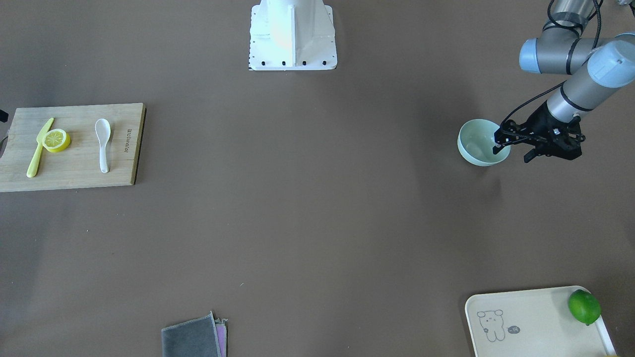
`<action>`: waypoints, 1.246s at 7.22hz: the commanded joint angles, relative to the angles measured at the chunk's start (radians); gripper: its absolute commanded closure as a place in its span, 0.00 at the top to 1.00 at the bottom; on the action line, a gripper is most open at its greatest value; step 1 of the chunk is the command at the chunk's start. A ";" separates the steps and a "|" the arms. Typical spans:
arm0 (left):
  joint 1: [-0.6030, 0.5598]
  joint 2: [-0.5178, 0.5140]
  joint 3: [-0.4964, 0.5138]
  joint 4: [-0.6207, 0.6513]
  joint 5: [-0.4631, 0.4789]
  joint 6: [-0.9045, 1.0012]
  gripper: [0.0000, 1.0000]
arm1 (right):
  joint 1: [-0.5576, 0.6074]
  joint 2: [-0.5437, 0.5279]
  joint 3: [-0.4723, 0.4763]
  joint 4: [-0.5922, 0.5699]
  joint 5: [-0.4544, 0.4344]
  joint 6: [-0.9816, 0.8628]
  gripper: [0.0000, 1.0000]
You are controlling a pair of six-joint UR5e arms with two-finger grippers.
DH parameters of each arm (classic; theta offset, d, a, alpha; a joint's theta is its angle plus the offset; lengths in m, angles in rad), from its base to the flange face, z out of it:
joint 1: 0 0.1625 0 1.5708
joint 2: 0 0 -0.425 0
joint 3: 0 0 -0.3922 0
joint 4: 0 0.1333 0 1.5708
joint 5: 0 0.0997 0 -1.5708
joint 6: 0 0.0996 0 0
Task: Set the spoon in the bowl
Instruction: 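Move the left gripper over the green bowl while the right reaches toward the spoon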
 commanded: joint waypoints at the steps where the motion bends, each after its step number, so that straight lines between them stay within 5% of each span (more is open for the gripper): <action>1: 0.041 0.009 0.008 -0.018 0.001 -0.001 0.62 | -0.005 0.000 -0.002 0.000 0.000 0.001 1.00; 3: 0.049 0.013 0.005 -0.032 0.000 -0.002 0.00 | -0.005 0.000 -0.002 0.002 0.000 0.001 1.00; 6: 0.034 -0.003 -0.084 0.000 -0.107 -0.019 0.00 | -0.006 0.002 0.000 0.000 0.002 0.005 1.00; 9: 0.073 -0.317 -0.126 0.241 -0.099 -0.259 0.00 | -0.099 0.069 0.004 0.002 -0.097 0.201 0.99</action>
